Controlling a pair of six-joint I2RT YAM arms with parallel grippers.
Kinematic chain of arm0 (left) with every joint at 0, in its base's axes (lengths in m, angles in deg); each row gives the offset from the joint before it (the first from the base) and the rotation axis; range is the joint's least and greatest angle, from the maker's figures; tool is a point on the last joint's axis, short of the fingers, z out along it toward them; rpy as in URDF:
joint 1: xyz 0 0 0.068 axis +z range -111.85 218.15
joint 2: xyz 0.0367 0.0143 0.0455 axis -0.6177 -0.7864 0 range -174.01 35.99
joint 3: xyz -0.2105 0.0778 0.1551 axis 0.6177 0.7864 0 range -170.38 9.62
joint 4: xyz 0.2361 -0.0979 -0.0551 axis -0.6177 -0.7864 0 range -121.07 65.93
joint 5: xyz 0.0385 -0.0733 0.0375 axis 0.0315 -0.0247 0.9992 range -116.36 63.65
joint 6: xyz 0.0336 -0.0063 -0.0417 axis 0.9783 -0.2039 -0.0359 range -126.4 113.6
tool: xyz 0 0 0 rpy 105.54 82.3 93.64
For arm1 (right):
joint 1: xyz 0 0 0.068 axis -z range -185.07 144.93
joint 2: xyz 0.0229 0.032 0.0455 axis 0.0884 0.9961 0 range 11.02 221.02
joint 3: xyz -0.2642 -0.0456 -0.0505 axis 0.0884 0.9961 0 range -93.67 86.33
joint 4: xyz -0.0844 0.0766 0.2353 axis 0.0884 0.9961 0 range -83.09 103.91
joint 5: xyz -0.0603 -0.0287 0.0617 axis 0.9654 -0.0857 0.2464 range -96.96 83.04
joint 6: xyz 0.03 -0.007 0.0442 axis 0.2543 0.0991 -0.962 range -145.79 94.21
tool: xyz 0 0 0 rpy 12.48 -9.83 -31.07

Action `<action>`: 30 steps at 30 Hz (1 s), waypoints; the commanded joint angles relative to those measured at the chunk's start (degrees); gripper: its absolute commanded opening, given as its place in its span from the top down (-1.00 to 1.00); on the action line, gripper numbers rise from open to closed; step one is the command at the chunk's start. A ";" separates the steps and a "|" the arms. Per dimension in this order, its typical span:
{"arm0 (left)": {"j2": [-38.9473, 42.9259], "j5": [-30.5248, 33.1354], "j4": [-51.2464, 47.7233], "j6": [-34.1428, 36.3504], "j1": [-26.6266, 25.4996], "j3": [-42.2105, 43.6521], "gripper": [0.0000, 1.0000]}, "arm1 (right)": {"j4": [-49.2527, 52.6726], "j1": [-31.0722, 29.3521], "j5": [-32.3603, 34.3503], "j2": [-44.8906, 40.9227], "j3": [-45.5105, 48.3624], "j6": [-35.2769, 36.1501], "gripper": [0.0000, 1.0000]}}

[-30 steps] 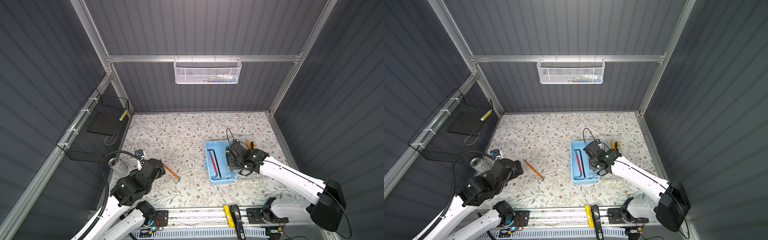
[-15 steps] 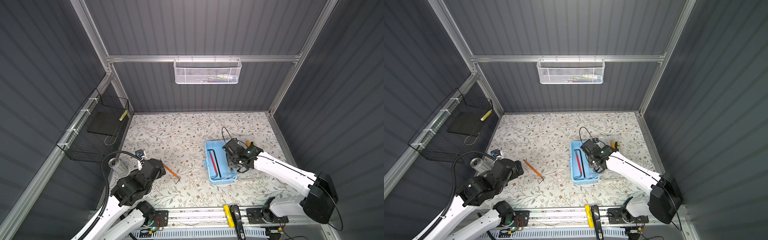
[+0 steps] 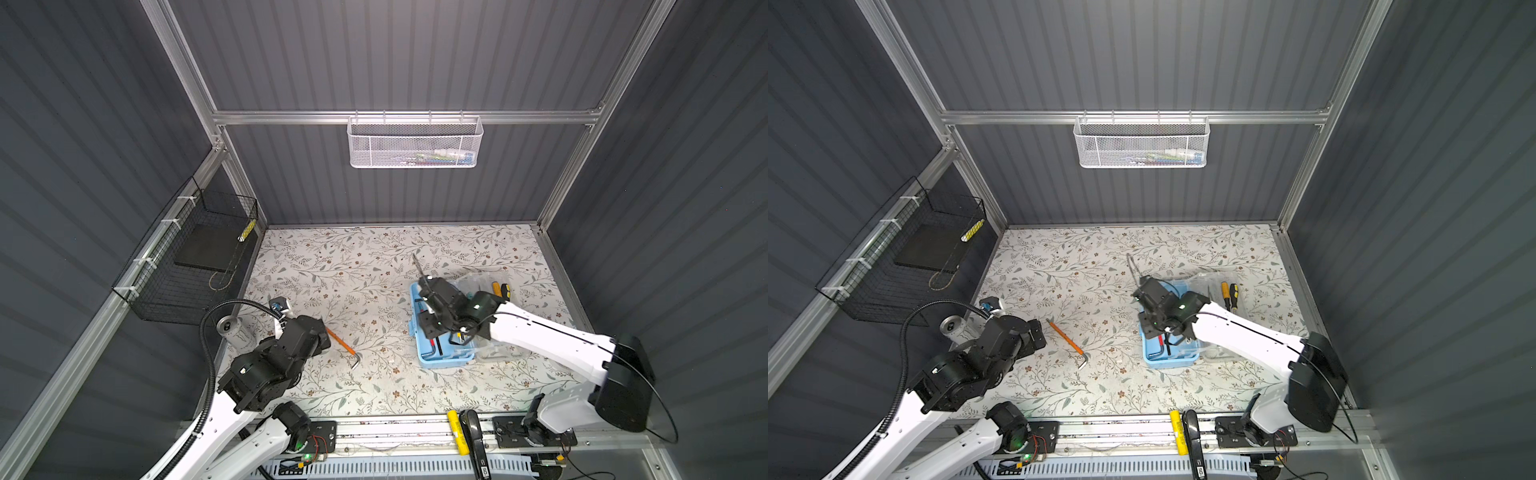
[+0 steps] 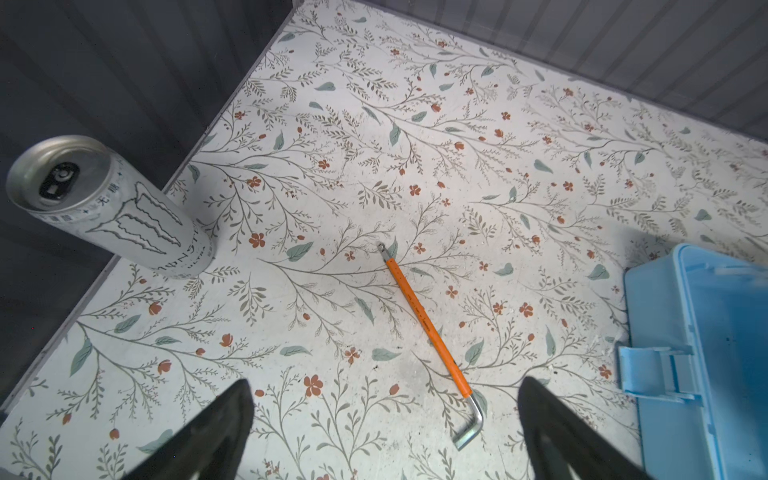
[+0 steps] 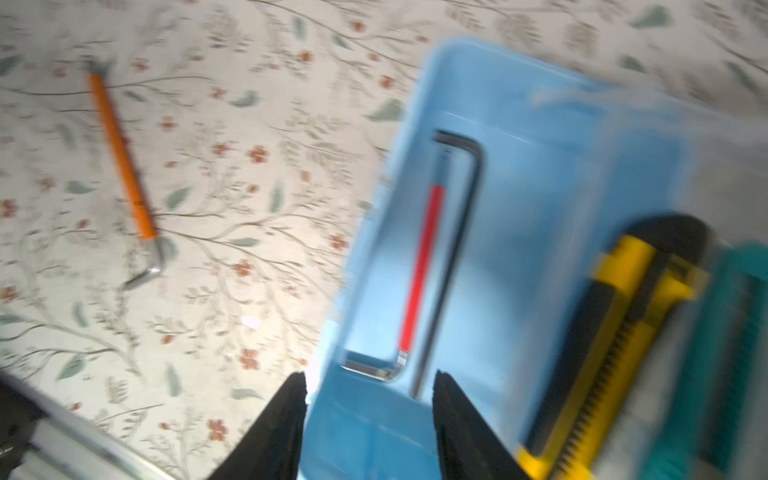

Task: Pack the tool kit
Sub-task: 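Move the right gripper back over the orange-handled hex key, then lower the right gripper and grasp the orange-handled hex key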

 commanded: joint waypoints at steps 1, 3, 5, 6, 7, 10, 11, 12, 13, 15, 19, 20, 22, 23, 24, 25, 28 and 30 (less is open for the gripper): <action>1.25 2.25 -3.31 1.43 0.04 -3.12 -0.99 | -6.10 -4.38 -6.85 8.68 -5.85 6.39 -0.03; 2.35 2.09 -3.92 1.74 0.04 -3.78 -0.99 | -6.98 -6.35 -8.67 13.79 -9.62 8.79 -0.03; 3.16 2.24 -4.84 1.66 0.04 -4.55 -0.99 | -8.64 -7.59 -10.48 18.44 -12.55 10.29 -0.02; 3.51 2.38 -5.45 1.66 0.04 -4.97 -0.99 | -9.04 -8.01 -11.62 20.71 -14.11 10.75 -0.02; 3.75 2.52 -6.08 1.66 0.04 -5.32 -0.99 | -8.93 -8.34 -12.59 22.98 -16.17 11.08 -0.02; 3.56 2.37 -7.04 2.63 0.08 -6.09 -0.99 | -7.77 -9.17 -13.20 28.67 -21.45 12.49 0.00; 3.38 2.14 -7.05 3.15 0.05 -6.08 -0.99 | -7.29 -9.30 -13.27 30.21 -22.87 12.76 0.00; 2.92 1.92 -6.97 3.66 0.06 -6.10 -0.99 | -6.38 -9.47 -13.09 32.02 -24.50 13.08 0.01; 2.58 1.57 -6.85 3.88 0.04 -6.02 -0.99 | -5.71 -9.59 -13.05 33.56 -26.10 13.31 0.01; 2.30 0.70 -5.77 5.12 0.06 -5.75 -0.99 | -4.81 -9.75 -12.80 35.83 -28.08 13.45 0.02; 1.76 1.15 -6.09 4.86 0.04 -5.91 -0.99 | -2.78 -9.89 -12.45 39.16 -31.40 13.55 0.08; 1.53 1.20 -6.61 4.48 0.09 -6.23 -0.99 | -2.16 -9.91 -12.39 40.07 -32.19 13.79 0.09; 1.27 0.69 -6.88 4.35 0.05 -6.70 -0.99 | -1.54 -9.95 -12.15 41.47 -33.49 13.97 0.09; 1.33 0.58 -6.79 4.45 0.04 -6.70 -0.99 | -1.46 -10.10 -12.63 42.03 -34.02 13.98 0.09; 1.45 0.50 -6.58 4.61 0.10 -6.57 -0.99 | -1.46 -10.20 -12.97 42.62 -34.66 13.97 0.09; 1.57 0.50 -6.36 4.90 0.05 -6.46 -0.99 | -1.47 -10.30 -13.49 43.22 -35.38 13.98 0.09; 1.63 0.81 -6.26 4.91 0.04 -6.41 -0.99 | -0.71 -10.84 -13.61 45.11 -37.75 14.15 0.09; 1.77 0.51 -5.98 4.99 0.06 -6.67 -0.99 | -0.67 -10.97 -13.28 46.07 -38.66 14.03 0.11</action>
